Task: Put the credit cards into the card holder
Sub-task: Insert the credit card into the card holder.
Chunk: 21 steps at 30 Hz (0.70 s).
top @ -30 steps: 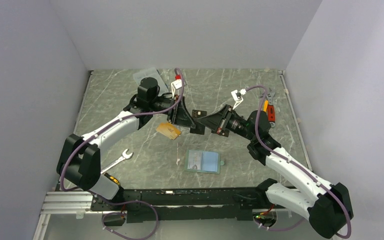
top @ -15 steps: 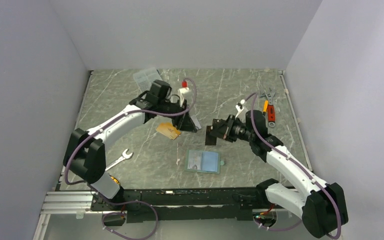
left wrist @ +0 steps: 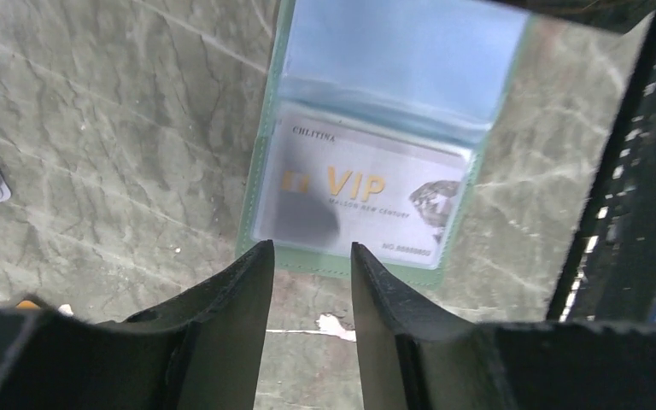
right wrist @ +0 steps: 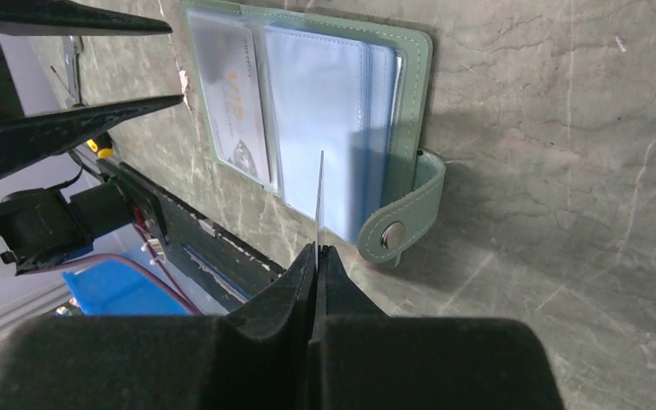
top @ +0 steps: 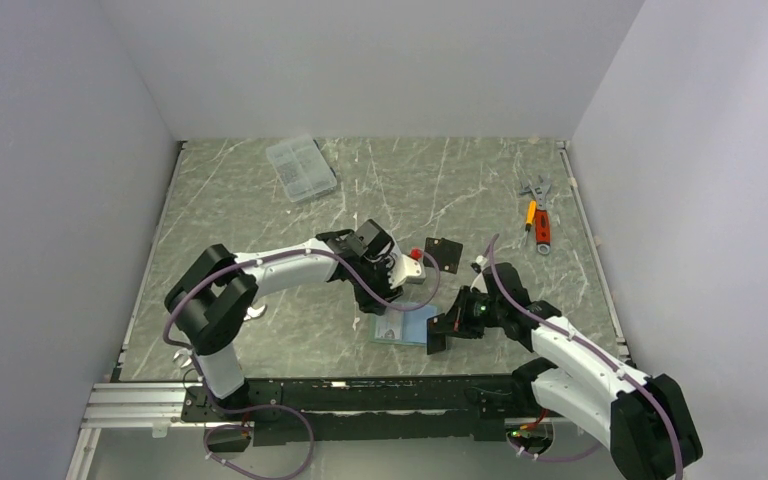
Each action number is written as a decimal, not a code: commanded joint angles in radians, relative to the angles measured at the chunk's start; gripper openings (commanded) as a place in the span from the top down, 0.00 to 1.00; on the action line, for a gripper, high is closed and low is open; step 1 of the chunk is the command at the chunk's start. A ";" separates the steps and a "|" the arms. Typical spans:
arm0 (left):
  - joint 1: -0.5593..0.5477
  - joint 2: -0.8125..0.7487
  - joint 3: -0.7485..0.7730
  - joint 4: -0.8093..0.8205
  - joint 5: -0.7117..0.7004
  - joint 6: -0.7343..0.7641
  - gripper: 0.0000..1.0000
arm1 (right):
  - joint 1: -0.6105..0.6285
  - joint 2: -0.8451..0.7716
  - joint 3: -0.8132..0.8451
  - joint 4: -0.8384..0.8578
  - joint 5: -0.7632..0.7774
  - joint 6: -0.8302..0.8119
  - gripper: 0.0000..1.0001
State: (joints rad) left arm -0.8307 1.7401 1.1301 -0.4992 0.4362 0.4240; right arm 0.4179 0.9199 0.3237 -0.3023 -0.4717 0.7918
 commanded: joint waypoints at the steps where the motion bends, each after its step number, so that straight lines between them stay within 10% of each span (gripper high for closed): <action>1: -0.030 0.010 -0.013 0.025 -0.108 0.093 0.58 | -0.004 -0.015 -0.009 -0.016 0.005 -0.015 1.00; 21: -0.072 0.050 -0.010 0.024 -0.182 0.109 0.64 | -0.060 -0.003 0.043 -0.062 0.011 -0.095 1.00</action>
State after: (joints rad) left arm -0.8978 1.7813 1.1164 -0.4866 0.2871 0.5087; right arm 0.3622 0.9264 0.3191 -0.3584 -0.4541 0.7242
